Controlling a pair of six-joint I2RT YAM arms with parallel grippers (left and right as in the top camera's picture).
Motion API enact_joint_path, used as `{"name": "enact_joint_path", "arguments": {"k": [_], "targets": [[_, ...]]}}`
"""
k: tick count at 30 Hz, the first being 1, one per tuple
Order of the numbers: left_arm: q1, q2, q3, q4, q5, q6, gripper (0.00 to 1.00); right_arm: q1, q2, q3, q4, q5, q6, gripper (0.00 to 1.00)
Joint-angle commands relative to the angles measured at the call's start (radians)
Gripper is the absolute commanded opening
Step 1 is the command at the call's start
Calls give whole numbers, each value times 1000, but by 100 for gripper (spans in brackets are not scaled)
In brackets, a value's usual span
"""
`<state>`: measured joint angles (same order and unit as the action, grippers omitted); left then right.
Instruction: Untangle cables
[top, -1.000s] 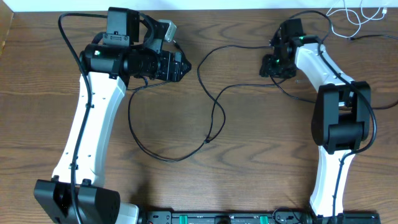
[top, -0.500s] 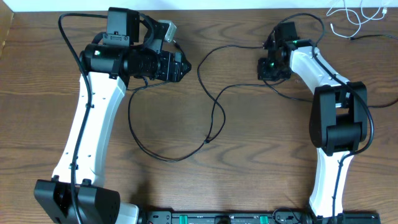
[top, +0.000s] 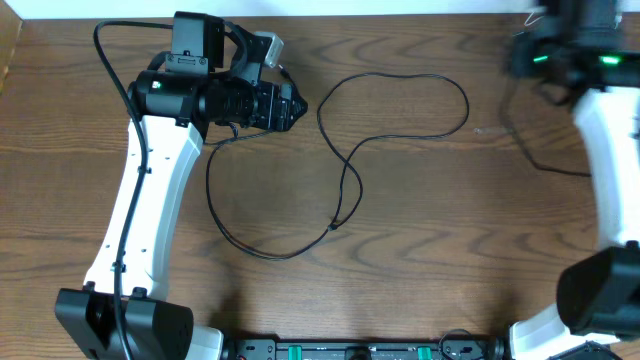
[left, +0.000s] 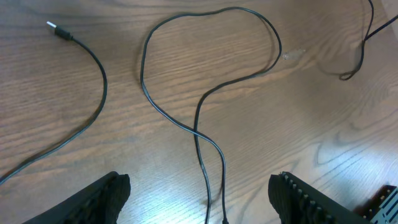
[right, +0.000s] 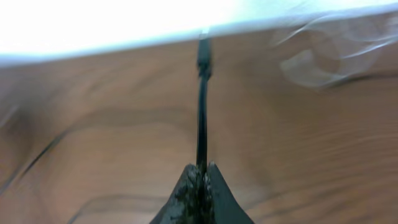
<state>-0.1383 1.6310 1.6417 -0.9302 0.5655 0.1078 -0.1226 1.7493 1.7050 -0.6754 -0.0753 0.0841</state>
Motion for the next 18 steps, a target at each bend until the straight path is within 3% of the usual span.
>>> {"name": "enact_joint_path", "arguments": {"k": [1, 6, 14, 18], "targets": [[2, 3, 25, 5, -10, -2, 76, -127, 19, 2, 87, 245, 9, 1], [2, 3, 25, 16, -9, -2, 76, -317, 63, 58, 273, 291, 133, 1], [2, 5, 25, 31, -10, -5, 76, -362, 411, 571, -28, 312, 83, 1], [2, 6, 25, 31, -10, -5, 76, -387, 552, 649, -105, 338, 119, 1]]}}
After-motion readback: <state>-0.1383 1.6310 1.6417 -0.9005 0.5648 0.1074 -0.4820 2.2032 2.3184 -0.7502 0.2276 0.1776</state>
